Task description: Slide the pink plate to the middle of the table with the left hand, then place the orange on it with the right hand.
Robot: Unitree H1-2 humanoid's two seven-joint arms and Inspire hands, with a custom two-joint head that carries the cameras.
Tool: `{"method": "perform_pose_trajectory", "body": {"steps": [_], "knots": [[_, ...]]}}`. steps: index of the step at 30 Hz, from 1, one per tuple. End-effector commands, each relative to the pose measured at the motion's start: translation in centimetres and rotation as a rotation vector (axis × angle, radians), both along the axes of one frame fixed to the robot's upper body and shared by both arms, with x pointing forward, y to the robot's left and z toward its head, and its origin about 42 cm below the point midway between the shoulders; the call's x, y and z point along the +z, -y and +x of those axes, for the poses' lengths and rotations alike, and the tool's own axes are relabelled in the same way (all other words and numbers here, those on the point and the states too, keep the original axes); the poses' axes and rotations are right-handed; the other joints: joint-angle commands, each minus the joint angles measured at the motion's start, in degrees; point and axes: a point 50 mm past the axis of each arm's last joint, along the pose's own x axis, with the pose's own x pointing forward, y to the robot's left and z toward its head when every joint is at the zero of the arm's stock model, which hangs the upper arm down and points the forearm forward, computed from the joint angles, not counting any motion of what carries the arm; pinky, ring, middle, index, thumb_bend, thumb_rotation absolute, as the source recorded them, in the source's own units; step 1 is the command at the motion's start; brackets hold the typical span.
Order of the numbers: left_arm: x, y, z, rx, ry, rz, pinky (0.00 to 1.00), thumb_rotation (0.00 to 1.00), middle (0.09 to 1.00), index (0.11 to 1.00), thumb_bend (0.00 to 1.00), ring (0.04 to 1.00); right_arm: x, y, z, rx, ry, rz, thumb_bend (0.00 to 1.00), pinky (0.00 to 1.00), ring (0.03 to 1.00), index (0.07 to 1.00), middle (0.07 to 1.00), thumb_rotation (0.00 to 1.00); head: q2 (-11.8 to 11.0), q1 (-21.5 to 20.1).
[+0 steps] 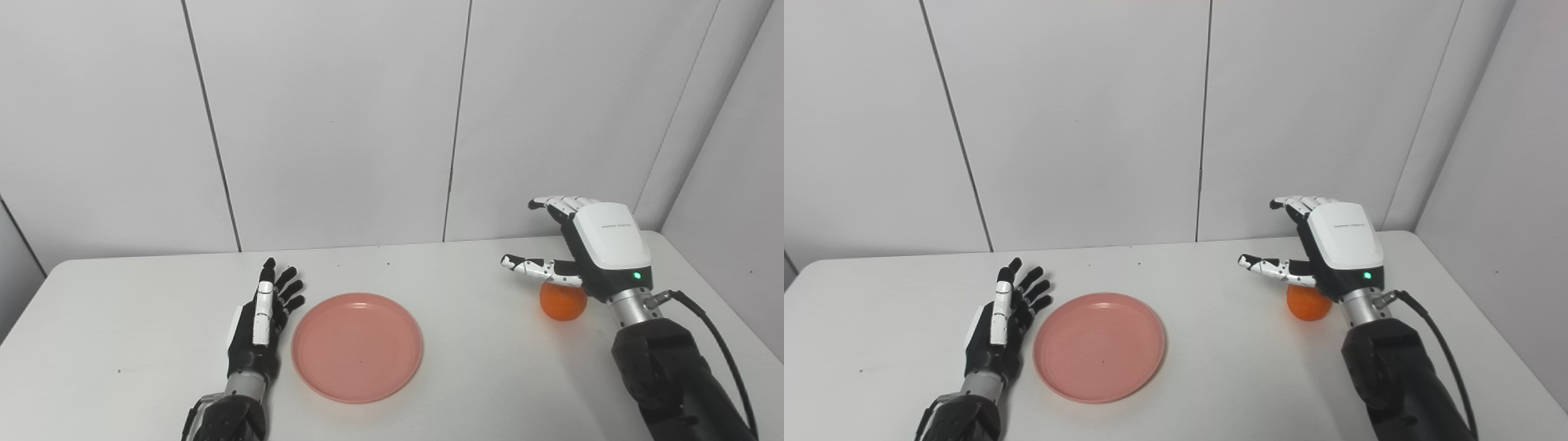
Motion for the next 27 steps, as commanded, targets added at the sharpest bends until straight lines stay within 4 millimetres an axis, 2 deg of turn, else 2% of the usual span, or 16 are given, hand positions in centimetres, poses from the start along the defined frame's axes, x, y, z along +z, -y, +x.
{"method": "perform_pose_trajectory", "body": {"steps": [1,6,11,18,22,27], "knots": [[-2.1,-0.2,-1.0,-0.006,-0.107,0.006,0.85,0.99,0.914,1.000,0.67,0.883,2.5,0.9,0.8,-0.043,0.065,-0.026,0.77,0.71,0.730,0.706,0.735,0.94,0.00,0.04],[-2.2,0.0,-1.1,-0.003,-0.108,0.006,0.86,0.98,0.908,1.000,0.69,0.883,1.4,1.9,1.4,-0.076,0.023,-0.048,0.77,0.74,0.737,0.702,0.730,0.94,-0.26,0.20],[-2.2,0.2,-1.4,-0.004,-0.110,0.010,0.85,0.98,0.904,1.000,0.66,0.880,0.5,2.8,2.0,-0.107,-0.021,-0.057,0.76,0.72,0.736,0.706,0.746,0.92,0.19,0.06],[-2.1,0.4,-1.4,-0.006,-0.110,0.012,0.85,0.98,0.905,1.000,0.66,0.886,-1.0,4.0,2.2,-0.134,-0.086,-0.023,0.76,0.80,0.774,0.715,0.766,0.90,0.55,0.28],[-2.1,0.4,-1.4,-0.010,-0.099,0.021,0.84,0.98,0.906,1.000,0.67,0.883,-1.6,4.0,2.5,-0.140,-0.115,-0.012,0.76,0.81,0.787,0.730,0.799,0.90,0.75,0.38],[-1.9,0.3,-1.3,-0.007,-0.103,0.022,0.85,0.99,0.913,1.000,0.66,0.889,-1.7,3.6,2.9,-0.138,-0.139,0.001,0.76,0.80,0.777,0.737,0.797,0.87,0.93,0.40]]}}
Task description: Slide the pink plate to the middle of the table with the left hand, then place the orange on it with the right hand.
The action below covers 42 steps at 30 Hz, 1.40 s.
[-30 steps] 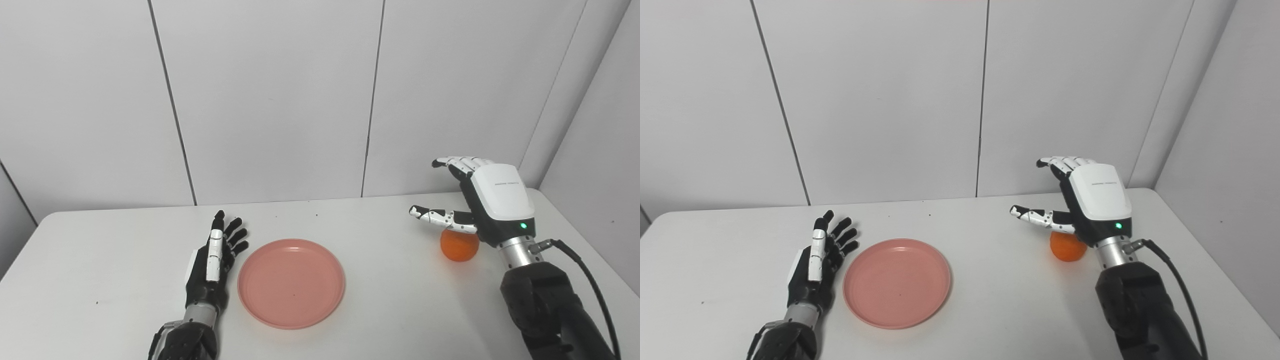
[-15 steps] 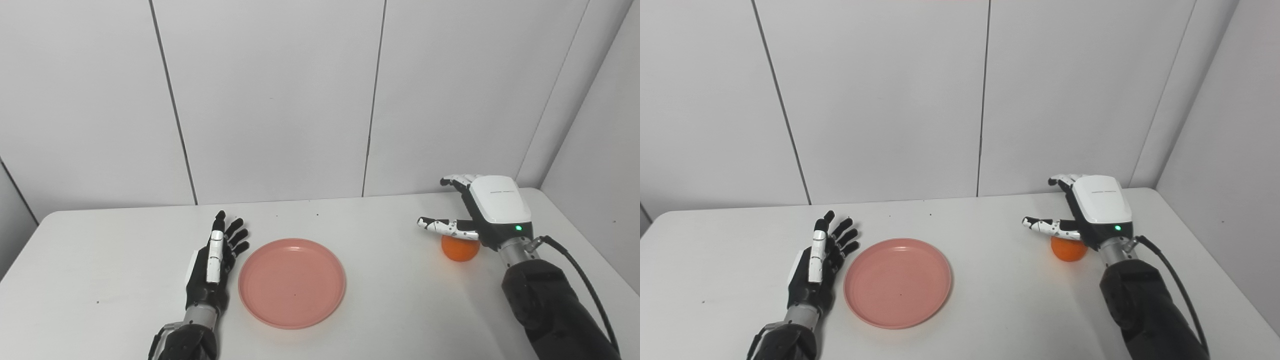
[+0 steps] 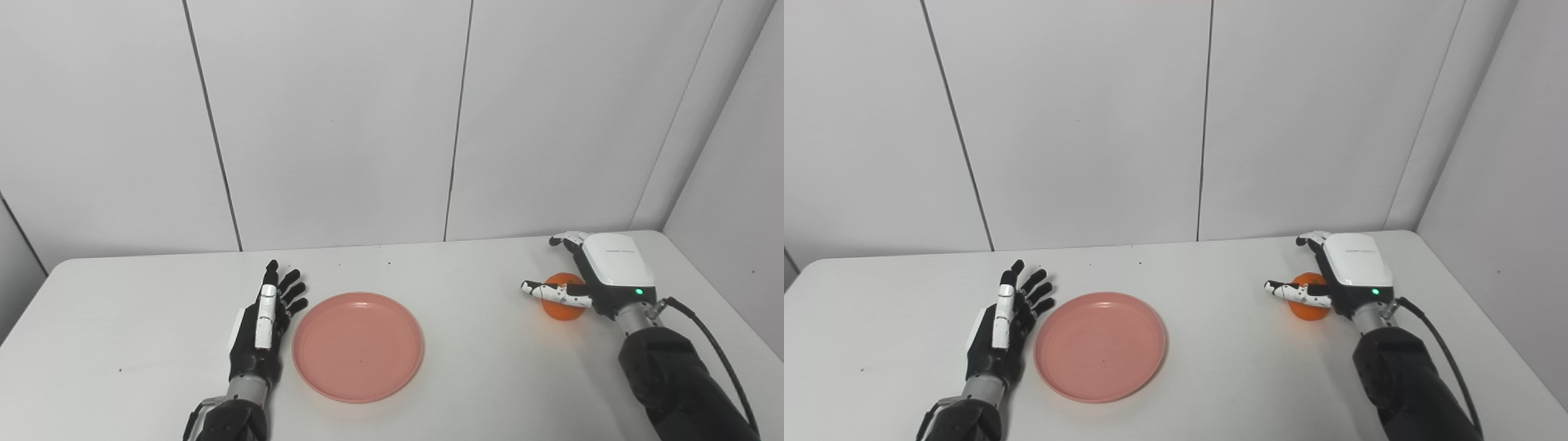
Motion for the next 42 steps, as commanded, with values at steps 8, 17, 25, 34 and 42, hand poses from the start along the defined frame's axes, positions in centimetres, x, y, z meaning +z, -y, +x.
{"method": "perform_pose_trajectory", "body": {"steps": [8,17,25,34,42], "knots": [[-1.8,0.1,-0.8,-0.010,-0.110,0.005,0.86,0.99,0.919,1.000,0.67,0.892,2.9,-0.3,1.4,-0.029,0.045,-0.004,0.76,0.79,0.766,0.741,0.782,0.86,-0.33,0.00],[-2.0,0.3,-0.6,-0.006,-0.114,0.009,0.84,0.97,0.915,1.000,0.67,0.887,2.6,-0.1,1.3,-0.030,0.045,-0.011,0.76,0.83,0.785,0.743,0.790,0.87,-1.17,0.51],[-1.9,0.6,-0.5,-0.008,-0.111,0.009,0.84,0.97,0.912,1.000,0.66,0.889,1.4,1.0,1.4,-0.012,0.041,0.009,0.74,0.81,0.767,0.724,0.768,0.81,-0.61,1.32],[-1.7,0.8,-0.7,-0.004,-0.112,0.011,0.83,0.97,0.905,1.000,0.65,0.878,0.0,1.9,1.5,0.035,0.083,0.017,0.72,0.69,0.714,0.669,0.720,0.71,-0.02,1.90],[-1.5,1.0,-0.9,-0.008,-0.111,0.010,0.84,0.97,0.909,1.000,0.64,0.879,-1.2,2.3,1.4,0.077,0.130,0.045,0.68,0.58,0.637,0.622,0.668,0.66,0.54,2.72]]}}
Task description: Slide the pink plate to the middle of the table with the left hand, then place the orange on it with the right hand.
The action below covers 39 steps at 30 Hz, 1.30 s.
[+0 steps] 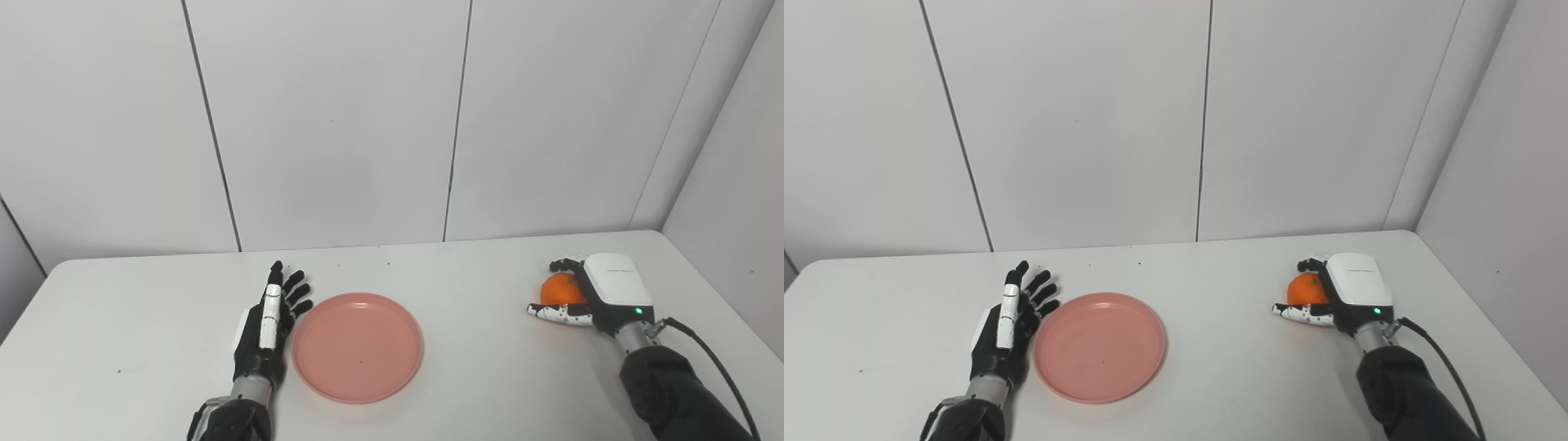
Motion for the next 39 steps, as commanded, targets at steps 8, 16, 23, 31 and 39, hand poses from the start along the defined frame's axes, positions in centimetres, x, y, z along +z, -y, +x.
{"method": "perform_pose_trajectory", "body": {"steps": [8,16,23,31,39], "knots": [[-2.0,0.7,-0.7,-0.004,-0.094,0.011,0.82,0.98,0.906,1.000,0.64,0.873,2.3,-0.2,1.3,0.099,0.160,0.045,0.62,0.22,0.273,0.386,0.359,0.48,-0.99,0.79],[-1.7,0.8,-1.0,0.002,-0.095,0.005,0.83,0.97,0.902,1.000,0.64,0.879,3.0,-0.7,0.9,0.194,0.270,0.054,0.58,0.16,0.201,0.305,0.286,0.41,-1.03,1.41],[-1.7,0.2,-1.0,0.010,-0.099,0.007,0.84,0.98,0.900,1.000,0.63,0.877,3.6,-1.3,1.0,0.203,0.288,0.049,0.58,0.16,0.215,0.327,0.306,0.43,-1.17,0.86],[-2.0,0.4,-1.0,0.010,-0.090,0.010,0.83,0.98,0.904,1.000,0.66,0.870,3.9,-0.8,0.8,0.204,0.292,0.053,0.58,0.17,0.222,0.321,0.305,0.39,-1.88,1.60],[-2.1,1.3,-1.2,0.005,-0.103,0.010,0.82,0.97,0.895,1.000,0.65,0.868,7.5,-2.0,0.4,0.287,0.377,0.036,0.59,0.18,0.227,0.341,0.315,0.38,-2.04,3.73]]}}
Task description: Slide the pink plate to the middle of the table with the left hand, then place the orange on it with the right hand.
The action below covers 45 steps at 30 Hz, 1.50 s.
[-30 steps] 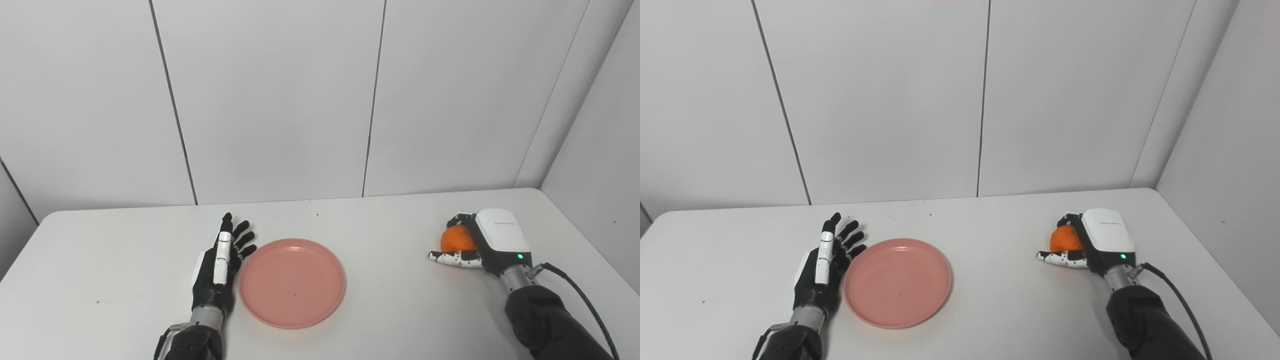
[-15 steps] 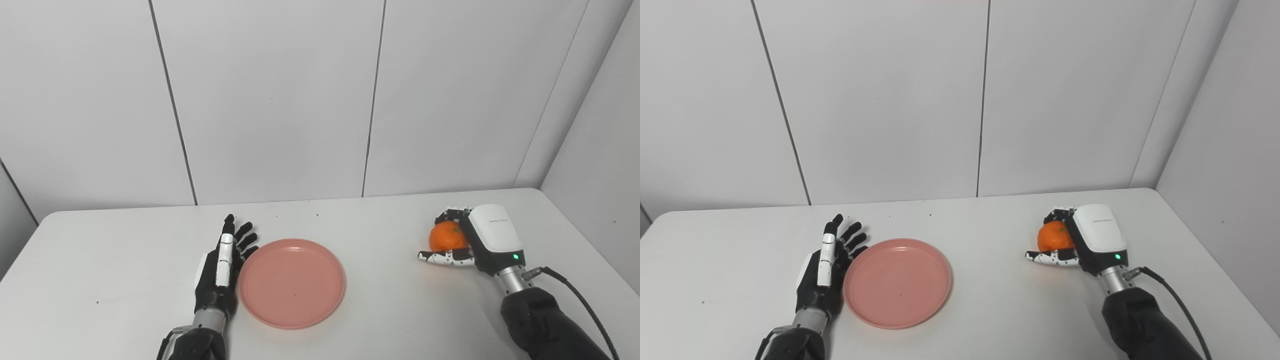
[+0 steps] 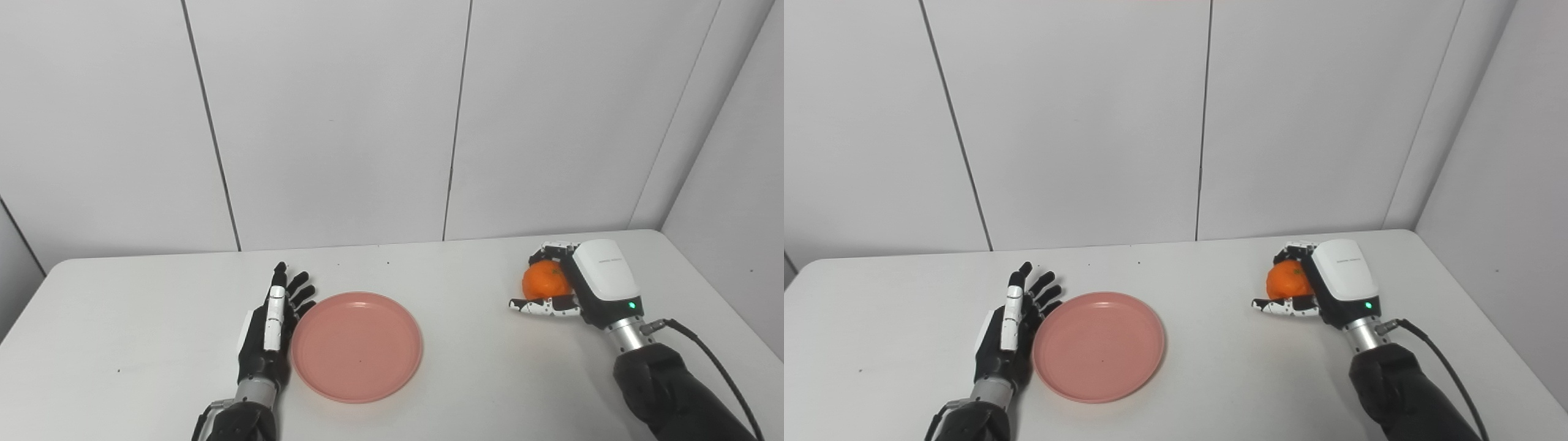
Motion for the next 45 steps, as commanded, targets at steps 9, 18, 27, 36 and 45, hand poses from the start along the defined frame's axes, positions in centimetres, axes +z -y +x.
{"method": "perform_pose_trajectory", "body": {"steps": [9,18,27,36,45], "knots": [[-1.9,0.8,-0.9,0.017,-0.095,-0.001,0.83,0.98,0.895,1.000,0.65,0.872,7.3,-3.7,1.4,0.160,0.172,0.008,0.60,0.17,0.219,0.341,0.313,0.43,0.26,1.65],[-1.4,1.5,-0.6,0.021,-0.086,0.018,0.80,1.00,0.885,1.000,0.66,0.863,10.0,-9.3,1.0,0.331,0.194,0.037,0.61,0.16,0.209,0.349,0.307,0.39,3.54,6.48],[-1.6,1.9,-1.0,0.031,-0.097,0.018,0.80,1.00,0.884,1.000,0.64,0.865,9.0,-15.1,-0.6,0.468,0.150,0.056,0.62,0.17,0.219,0.326,0.302,0.37,3.04,8.01],[-1.2,2.4,-1.5,0.032,-0.103,0.017,0.79,1.00,0.878,1.000,0.64,0.855,9.0,-18.4,-1.5,0.562,0.122,0.040,0.62,0.21,0.254,0.346,0.327,0.39,4.31,9.21],[-1.6,2.1,-1.0,0.030,-0.107,0.017,0.80,1.00,0.882,1.000,0.64,0.855,7.8,-20.5,-1.4,0.604,0.067,0.011,0.61,0.17,0.221,0.322,0.304,0.40,3.17,7.29]]}}
